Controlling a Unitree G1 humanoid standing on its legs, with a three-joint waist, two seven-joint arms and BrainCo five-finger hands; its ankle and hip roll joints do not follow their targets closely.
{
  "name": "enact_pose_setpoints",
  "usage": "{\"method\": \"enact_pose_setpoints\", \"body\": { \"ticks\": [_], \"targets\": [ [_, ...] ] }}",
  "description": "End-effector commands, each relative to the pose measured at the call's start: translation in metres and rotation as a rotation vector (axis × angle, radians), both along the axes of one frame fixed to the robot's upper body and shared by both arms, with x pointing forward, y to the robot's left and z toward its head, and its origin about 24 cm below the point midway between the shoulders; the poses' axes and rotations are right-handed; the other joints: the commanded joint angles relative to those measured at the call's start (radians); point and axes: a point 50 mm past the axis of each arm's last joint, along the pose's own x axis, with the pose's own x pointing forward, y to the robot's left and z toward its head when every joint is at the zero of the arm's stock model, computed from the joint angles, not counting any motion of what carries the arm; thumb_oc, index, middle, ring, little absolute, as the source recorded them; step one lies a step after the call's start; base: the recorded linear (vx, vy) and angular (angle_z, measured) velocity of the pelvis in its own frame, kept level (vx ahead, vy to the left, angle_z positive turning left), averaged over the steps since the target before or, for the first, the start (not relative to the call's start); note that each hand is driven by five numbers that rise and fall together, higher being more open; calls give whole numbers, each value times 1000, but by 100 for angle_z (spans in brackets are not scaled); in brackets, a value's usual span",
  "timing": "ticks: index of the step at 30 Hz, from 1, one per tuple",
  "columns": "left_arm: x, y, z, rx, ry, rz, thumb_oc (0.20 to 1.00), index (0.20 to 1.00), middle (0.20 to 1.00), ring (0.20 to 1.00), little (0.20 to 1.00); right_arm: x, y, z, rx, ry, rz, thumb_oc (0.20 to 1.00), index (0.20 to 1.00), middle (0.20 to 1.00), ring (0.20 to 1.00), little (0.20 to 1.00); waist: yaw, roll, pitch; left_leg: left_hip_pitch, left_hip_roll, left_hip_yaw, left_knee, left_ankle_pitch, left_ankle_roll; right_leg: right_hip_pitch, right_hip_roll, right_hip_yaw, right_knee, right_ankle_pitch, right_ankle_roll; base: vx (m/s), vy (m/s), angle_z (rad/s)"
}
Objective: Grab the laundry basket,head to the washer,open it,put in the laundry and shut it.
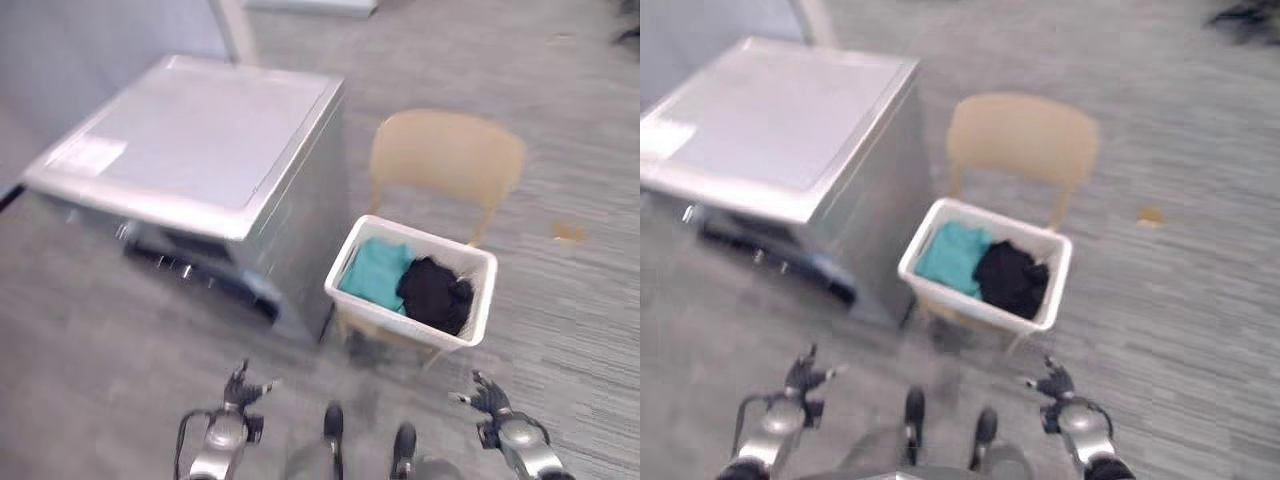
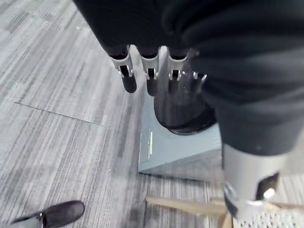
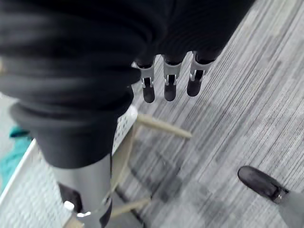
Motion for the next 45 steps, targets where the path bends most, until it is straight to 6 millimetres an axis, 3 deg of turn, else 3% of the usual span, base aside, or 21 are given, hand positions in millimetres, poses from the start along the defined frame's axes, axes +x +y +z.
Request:
{"method": "enact_pose_setpoints", "body": {
  "ticks": [1,2,3,7,8,11,12,14,16,17,19,20,22,23,26,30,37,45],
  "targets": [
    [-5,18,5,22,-29,61,1000,1000,1000,1000,1000,16,1,12,17,-76,-4,1000,1000,1000,1000,1000,11,1,13,60,112,42,-13,-66,-3,37,-74,77,89,-185,138,128,275,104],
    [-5,17,4,30,-22,63,1000,1000,1000,1000,1000,16,3,11,21,-75,-5,1000,1000,1000,1000,1000,12,-1,15,44,136,58,-37,-23,-5,44,-91,51,91,-175,143,273,406,77],
    [-1,14,5,35,-32,52,1000,1000,1000,1000,1000,15,7,10,28,-70,-1,1000,1000,1000,1000,1000,15,-11,19,7,171,69,-39,-16,-26,77,-130,25,98,-190,161,174,328,59],
    [0,12,4,40,-27,30,1000,1000,1000,1000,1000,10,12,7,47,-56,0,1000,1000,1000,1000,1000,13,-5,6,9,181,96,-51,-7,-32,104,-156,-2,98,-190,178,193,328,55],
    [2,10,6,43,-35,16,1000,1000,1000,1000,1000,12,18,7,61,-57,14,1000,1000,1000,1000,1000,15,-17,-8,-19,140,87,16,-41,-20,109,-209,-7,113,-151,197,328,614,29],
    [9,19,15,78,-66,0,1000,1000,1000,1000,1000,26,28,16,65,-104,61,1000,1000,1000,1000,1000,36,-42,8,-18,98,98,54,-93,20,48,-264,23,223,-96,182,181,396,25],
    [11,22,18,92,-76,-2,1000,1000,1000,1000,1000,29,31,19,63,-124,76,1000,1000,1000,1000,1000,40,-44,10,-13,91,99,50,-98,28,26,-255,45,253,-101,178,66,272,17],
    [21,24,32,111,-149,-22,1000,1000,1000,1000,1000,42,36,34,62,-208,118,1000,1000,1000,1000,1000,24,-37,26,30,39,92,11,-99,67,-55,-151,148,313,-135,153,129,331,22],
    [24,21,36,109,-169,-33,1000,1000,1000,1000,1000,46,38,38,52,-226,138,1000,1000,1000,1000,1000,27,-30,30,46,27,86,2,-105,74,-55,-141,127,306,-151,144,144,189,38],
    [29,16,40,101,-190,-53,1000,1000,1000,1000,1000,50,38,43,51,-253,138,1000,1000,1000,1000,1000,16,-26,36,59,12,63,-4,-109,81,-83,-94,162,323,-177,126,164,147,33],
    [38,9,50,85,-246,-69,1000,1000,1000,1000,1000,54,35,48,43,-274,138,1000,1000,1000,1000,1000,-1,-28,53,76,-28,19,-5,-116,91,-127,-8,279,302,-188,135,116,98,47],
    [52,-1,59,62,-306,-78,1000,1000,1000,1000,1000,67,36,61,15,-329,160,1000,1000,1000,1000,1000,2,-29,82,72,-61,-19,9,-125,93,-174,17,315,254,-153,132,43,42,89],
    [53,-1,59,62,-307,-78,1000,1000,1000,1000,1000,67,36,61,15,-330,160,1000,1000,1000,1000,1000,0,-28,84,72,-61,-21,11,-127,93,-172,17,313,254,-154,132,0,-31,86],
    [62,-6,70,60,-359,-98,1000,1000,1000,1000,1000,71,38,68,12,-361,175,1000,1000,1000,1000,1000,7,-42,88,59,-79,-42,27,-128,90,-135,12,302,189,-153,126,-67,-123,87],
    [79,-26,84,42,-440,-142,1000,1000,1000,1000,1000,87,46,84,15,-434,193,1000,1000,1000,1000,1000,26,-41,92,-4,-108,-98,46,-117,83,-167,18,295,195,-142,116,-59,-115,71],
    [79,-34,85,0,-448,-156,1000,1000,1000,1000,1000,97,51,89,43,-444,199,1000,1000,1000,1000,1000,44,-30,75,-17,-113,-140,14,-89,72,-153,13,248,148,-134,109,32,-83,61],
    [74,-27,81,-18,-431,-122,1000,1000,1000,1000,1000,121,60,116,53,-534,216,1000,1000,1000,1000,1000,88,-24,80,-32,-104,-169,-39,-49,59,-151,10,203,100,-122,113,25,-23,26],
    [64,-10,74,20,-408,-61,1000,1000,1000,1000,1000,156,29,175,-130,-768,40,1000,1000,1000,1000,1000,132,0,109,-66,-105,-172,-73,-21,56,-181,-4,187,86,-108,120,0,49,7]
  ]
}}
